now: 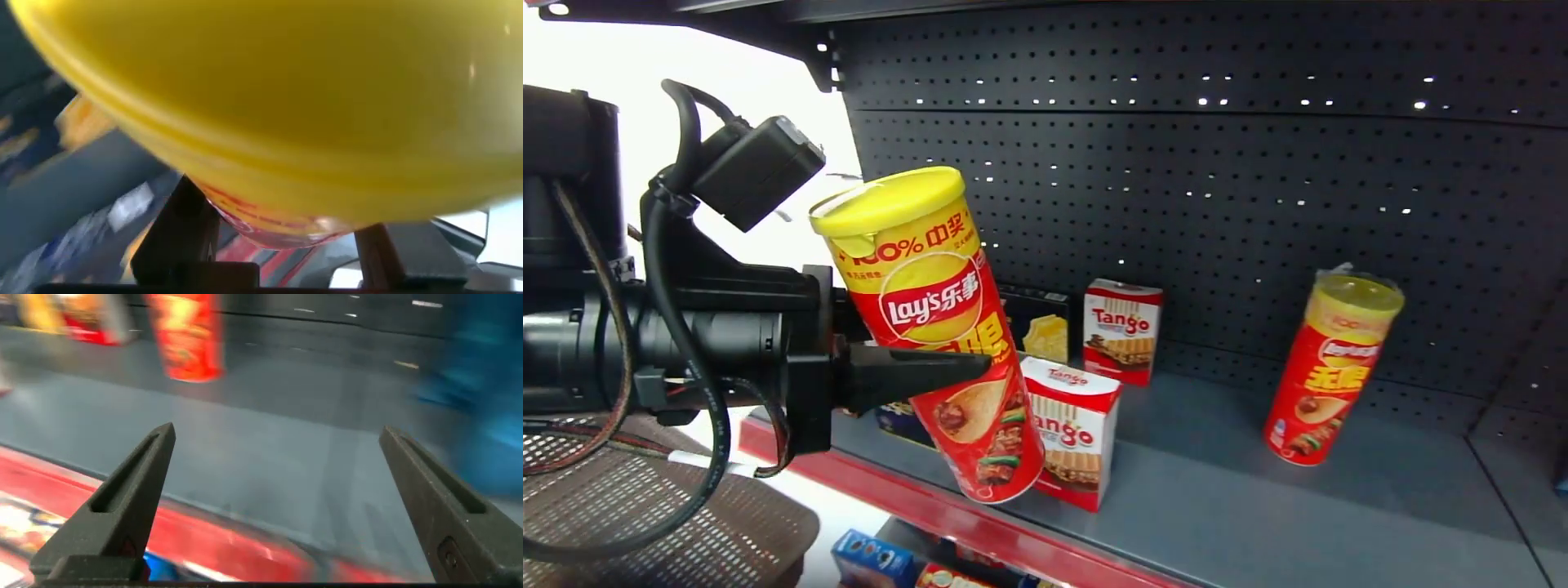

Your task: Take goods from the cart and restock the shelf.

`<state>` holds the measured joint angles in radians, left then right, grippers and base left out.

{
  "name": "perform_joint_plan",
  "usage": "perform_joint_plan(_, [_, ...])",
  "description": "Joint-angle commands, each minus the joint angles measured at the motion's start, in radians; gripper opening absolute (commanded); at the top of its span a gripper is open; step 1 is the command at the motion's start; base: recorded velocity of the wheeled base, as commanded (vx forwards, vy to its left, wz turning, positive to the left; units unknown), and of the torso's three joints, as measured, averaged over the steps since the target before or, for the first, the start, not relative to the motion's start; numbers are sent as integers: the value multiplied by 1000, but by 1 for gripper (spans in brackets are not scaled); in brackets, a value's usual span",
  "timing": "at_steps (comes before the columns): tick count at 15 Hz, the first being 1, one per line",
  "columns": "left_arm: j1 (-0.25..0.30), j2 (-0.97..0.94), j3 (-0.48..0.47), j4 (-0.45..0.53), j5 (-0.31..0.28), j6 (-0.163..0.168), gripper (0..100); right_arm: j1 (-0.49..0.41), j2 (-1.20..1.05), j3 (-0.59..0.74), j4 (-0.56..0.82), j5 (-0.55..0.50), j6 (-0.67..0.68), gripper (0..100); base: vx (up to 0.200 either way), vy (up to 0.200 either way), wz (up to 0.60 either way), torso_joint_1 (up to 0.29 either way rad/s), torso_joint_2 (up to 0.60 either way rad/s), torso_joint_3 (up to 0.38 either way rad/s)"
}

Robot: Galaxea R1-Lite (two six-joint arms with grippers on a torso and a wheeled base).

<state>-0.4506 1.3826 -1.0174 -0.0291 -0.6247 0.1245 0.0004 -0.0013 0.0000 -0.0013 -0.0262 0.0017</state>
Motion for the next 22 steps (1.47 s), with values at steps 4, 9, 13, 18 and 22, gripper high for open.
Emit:
perform_joint_plan(4, [-59,-30,-9,8,3,-2,0,1,1,0,0,0,0,100,0,0,-600,5,4,4])
perform_joint_plan(9, [-56,-34,0,5,10,-2,0,1,1,0,0,0,0,100,0,0,-240,1,2,2])
perform_joint_plan(13, [-54,-36,2,3,11,-2,0,1,1,0,0,0,0,100,0,0,0,0,0,0])
perform_joint_plan(18, [-56,-37,13,5,11,-2,0,1,1,0,0,0,1,100,0,0,0,0,0,0])
perform_joint_plan(22, [-57,-53,56,0,11,-2,0,1,1,0,4,0,-6,100,0,0,0,0,0,0])
